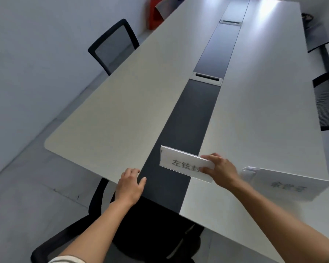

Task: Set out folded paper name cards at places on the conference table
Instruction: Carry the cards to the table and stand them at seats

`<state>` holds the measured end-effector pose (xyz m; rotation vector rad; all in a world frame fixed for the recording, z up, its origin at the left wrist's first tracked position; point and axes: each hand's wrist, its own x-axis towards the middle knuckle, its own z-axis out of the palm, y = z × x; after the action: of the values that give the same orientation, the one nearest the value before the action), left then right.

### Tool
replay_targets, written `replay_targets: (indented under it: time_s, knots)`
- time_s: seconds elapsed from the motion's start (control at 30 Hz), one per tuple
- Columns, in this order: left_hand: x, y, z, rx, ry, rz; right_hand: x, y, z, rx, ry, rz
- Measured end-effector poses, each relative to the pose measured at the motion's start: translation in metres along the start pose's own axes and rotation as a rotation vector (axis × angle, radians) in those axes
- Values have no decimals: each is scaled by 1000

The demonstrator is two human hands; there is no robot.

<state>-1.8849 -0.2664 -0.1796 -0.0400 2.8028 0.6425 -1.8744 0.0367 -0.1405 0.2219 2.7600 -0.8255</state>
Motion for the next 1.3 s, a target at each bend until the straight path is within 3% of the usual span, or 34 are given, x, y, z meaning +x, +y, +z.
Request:
replay_targets:
  time_s: [0.27, 0.47, 0.67, 0.8, 0.9, 1.3]
  knots:
    - [88, 18, 64, 194, -37, -51, 95, 8, 8, 34, 67, 68]
    - [94, 8, 97, 320, 57, -51, 170, 23, -10, 11, 117, 95]
    - [94, 10, 98, 310, 24, -60, 229, 24, -29, 22, 124, 144]
    - [96, 10, 97, 330, 10, -78, 254, 18, -24, -197, 253, 124]
    - [97, 10, 95, 339, 9, -80, 257, 5, -15, -323, 354, 8]
    - [97, 8, 95, 334, 16, -64, 289, 10, -18, -442, 281, -18]
